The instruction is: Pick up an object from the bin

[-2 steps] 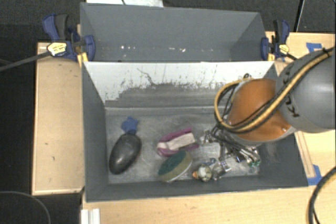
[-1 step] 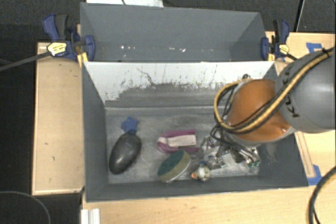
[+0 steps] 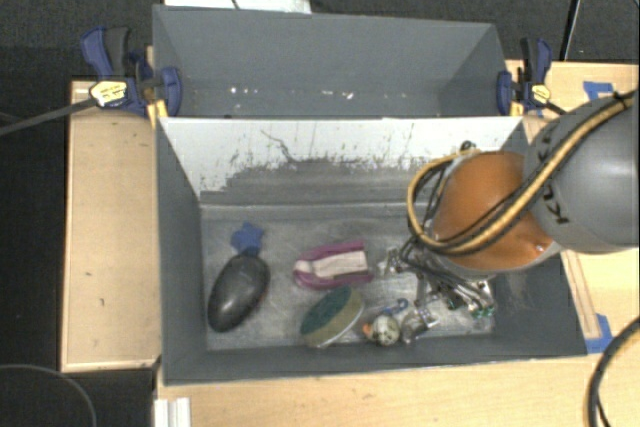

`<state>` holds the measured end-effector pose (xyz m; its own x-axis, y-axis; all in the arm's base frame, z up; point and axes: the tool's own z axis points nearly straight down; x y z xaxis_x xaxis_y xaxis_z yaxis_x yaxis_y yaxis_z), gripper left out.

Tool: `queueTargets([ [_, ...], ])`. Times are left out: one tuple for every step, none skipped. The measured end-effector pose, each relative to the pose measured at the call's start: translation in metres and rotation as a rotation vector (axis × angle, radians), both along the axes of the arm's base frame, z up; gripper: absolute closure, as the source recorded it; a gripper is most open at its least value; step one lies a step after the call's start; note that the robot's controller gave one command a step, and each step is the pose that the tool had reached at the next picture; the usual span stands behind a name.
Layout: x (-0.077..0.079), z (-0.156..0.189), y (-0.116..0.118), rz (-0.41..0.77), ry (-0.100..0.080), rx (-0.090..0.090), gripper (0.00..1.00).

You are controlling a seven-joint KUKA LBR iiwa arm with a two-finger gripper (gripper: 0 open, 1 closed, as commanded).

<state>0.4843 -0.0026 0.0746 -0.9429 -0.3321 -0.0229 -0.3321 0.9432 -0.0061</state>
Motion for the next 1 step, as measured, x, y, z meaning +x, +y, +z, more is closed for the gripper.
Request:
queueTargets([
  [-0.0005,0.0003,0.0003,0.005,0.003,0.000,1.00],
])
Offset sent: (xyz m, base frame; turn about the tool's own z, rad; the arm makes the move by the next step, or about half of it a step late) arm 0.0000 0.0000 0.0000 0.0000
